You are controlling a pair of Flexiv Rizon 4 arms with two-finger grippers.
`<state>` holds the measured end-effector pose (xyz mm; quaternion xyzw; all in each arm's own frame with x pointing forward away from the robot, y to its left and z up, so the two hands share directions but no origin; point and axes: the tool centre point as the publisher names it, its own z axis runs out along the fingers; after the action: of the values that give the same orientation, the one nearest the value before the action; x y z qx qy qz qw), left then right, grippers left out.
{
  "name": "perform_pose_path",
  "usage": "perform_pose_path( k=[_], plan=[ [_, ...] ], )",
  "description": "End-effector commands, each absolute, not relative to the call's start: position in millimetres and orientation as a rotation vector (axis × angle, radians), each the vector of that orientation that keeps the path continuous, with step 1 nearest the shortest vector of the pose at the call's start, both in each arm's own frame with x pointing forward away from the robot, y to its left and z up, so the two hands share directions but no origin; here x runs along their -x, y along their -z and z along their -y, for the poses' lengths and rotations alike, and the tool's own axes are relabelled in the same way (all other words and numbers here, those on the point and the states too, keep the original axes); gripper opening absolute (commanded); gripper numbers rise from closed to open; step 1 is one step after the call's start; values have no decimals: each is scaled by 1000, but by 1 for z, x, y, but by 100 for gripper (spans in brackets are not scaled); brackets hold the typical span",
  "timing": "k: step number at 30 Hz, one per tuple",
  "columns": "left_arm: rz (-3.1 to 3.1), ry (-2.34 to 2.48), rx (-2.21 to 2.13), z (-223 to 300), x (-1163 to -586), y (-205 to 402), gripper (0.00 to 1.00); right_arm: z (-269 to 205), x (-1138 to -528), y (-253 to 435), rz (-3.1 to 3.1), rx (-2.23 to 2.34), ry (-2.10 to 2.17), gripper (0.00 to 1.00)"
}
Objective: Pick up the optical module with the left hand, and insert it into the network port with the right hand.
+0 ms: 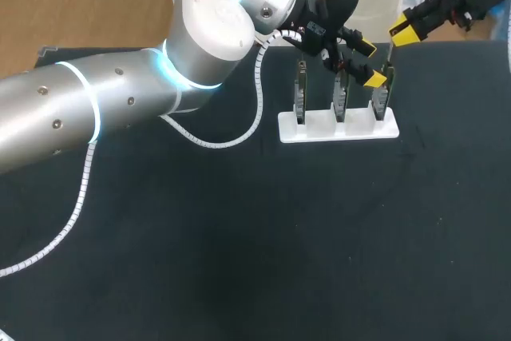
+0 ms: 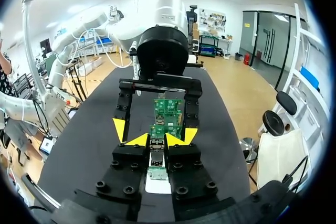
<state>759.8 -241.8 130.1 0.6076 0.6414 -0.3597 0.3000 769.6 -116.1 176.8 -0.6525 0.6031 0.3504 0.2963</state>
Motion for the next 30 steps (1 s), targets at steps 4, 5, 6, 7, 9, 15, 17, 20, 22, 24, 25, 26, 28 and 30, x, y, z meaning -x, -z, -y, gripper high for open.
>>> perform_pose_path(
  k=[4, 5, 6, 7, 9, 15, 17, 20, 22, 24, 25, 26, 28, 30],
  plan=[
    [-1710, 953, -1618, 243, -761, -131, 100, 115, -769, -177, -1606, 1745, -927, 0],
    [-1710, 953, -1618, 243, -761, -131, 100, 115, -770, -177, -1606, 1743, -927, 0],
    [-1710, 953, -1618, 243, -761, -131, 100, 114, -770, -178, -1607, 1742, -926, 0],
    [-1710, 953, -1618, 243, -761, -131, 100, 114, -770, -178, -1606, 1741, -926, 0],
    [-1710, 953, -1618, 243, -761, -131, 100, 114, -770, -180, -1604, 1731, -938, 0],
    [-1710, 953, -1618, 243, -761, -131, 100, 115, -770, -180, -1613, 1720, -944, 0],
    [-1710, 953, -1618, 243, -761, -131, 100, 116, -770, -180, -1619, 1721, -944, 0],
    [-1710, 953, -1618, 243, -761, -131, 100, 116, -770, -180, -1627, 1719, -943, 0],
    [-1710, 953, -1618, 243, -761, -131, 100, 117, -770, -180, -1633, 1718, -943, 0],
    [-1710, 953, -1618, 243, -761, -131, 100, 117, -770, -179, -1638, 1720, -943, 0],
    [-1710, 953, -1618, 243, -761, -131, 100, 117, -770, -179, -1639, 1720, -944, 0],
    [-1710, 953, -1618, 243, -761, -131, 100, 117, -770, -179, -1640, 1720, -944, 0],
    [-1710, 953, -1618, 243, -761, -131, 100, 118, -771, -178, -1644, 1719, -945, 0],
    [-1710, 953, -1618, 243, -761, -131, 100, 118, -771, -176, -1652, 1719, -945, 0]
  ],
)
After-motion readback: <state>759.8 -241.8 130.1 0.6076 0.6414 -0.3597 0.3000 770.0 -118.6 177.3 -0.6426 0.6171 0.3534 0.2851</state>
